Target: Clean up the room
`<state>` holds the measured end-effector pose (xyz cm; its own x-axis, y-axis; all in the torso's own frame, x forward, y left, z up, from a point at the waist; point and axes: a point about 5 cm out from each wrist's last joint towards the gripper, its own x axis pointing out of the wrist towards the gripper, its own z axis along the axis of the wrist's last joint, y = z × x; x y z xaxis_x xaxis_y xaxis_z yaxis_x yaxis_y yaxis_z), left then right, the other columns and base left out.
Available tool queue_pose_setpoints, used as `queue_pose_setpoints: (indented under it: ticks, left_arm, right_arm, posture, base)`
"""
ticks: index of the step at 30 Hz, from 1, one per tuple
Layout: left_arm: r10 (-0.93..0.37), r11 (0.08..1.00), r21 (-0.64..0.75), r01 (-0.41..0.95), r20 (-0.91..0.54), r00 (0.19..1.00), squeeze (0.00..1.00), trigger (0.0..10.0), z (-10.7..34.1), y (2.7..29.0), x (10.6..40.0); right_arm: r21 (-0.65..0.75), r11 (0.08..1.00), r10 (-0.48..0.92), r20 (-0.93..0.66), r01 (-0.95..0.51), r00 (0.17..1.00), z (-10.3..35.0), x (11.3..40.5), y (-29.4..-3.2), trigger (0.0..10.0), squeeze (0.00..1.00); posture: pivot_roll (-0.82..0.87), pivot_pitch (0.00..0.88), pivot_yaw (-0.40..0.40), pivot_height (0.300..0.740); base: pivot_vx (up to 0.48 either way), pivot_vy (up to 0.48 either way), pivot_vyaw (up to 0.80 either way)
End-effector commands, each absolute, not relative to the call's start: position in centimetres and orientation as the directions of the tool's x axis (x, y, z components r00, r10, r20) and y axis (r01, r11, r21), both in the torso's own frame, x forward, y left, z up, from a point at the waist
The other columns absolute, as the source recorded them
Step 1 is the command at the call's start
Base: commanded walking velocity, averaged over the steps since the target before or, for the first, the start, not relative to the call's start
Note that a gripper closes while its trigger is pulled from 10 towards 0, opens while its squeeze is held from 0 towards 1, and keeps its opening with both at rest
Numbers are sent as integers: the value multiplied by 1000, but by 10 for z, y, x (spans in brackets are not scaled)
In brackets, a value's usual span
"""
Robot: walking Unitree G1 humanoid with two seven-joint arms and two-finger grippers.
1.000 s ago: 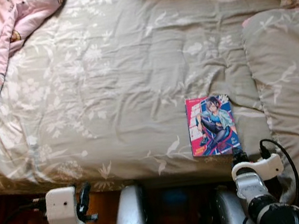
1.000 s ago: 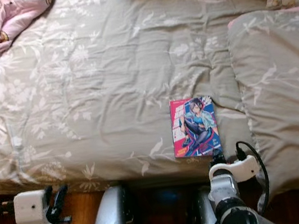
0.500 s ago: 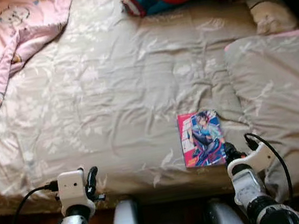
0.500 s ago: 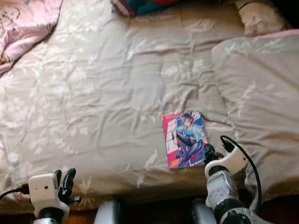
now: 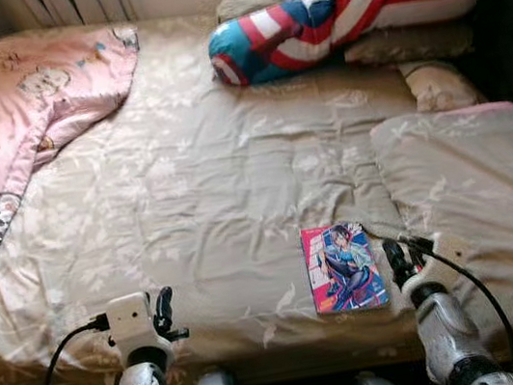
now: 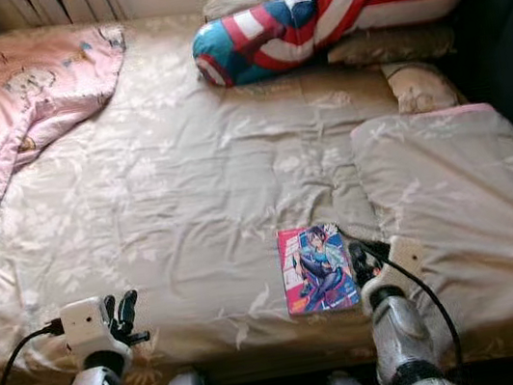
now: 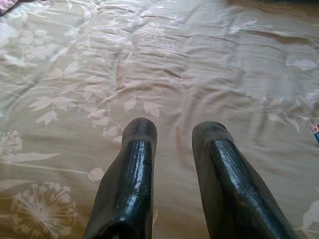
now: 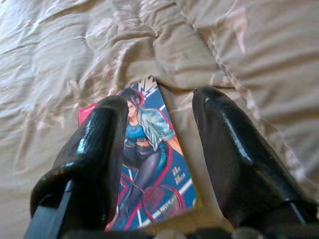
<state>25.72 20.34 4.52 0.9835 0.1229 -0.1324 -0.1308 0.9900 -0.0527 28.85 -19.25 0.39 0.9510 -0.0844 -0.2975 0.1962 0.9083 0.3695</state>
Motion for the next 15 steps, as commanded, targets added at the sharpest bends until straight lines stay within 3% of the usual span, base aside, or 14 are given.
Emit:
queue_pose_setpoints:
  ticks: [1,9,15]
  left_arm:
    - [135,989,-47,-144,-160,978,0,10000,37,209,254]
    - [143,987,-34,-157,-259,955,0,10000,12,218,251]
    - [142,987,-15,-160,-391,909,0,10000,-15,223,240]
  right_arm:
    - [353,921,-47,-325,167,944,-4,281,-187,10000,0]
    - [294,923,-84,-474,247,877,-31,254,-193,10000,0]
    - [253,928,-90,-562,274,822,-46,237,-193,10000,0]
  posture:
    - [83,49,-56,688]
    - [85,39,-46,738]
    - [87,36,-43,740]
  base:
    - [0,0,0]
    - [0,0,0]
    - [0,0,0]
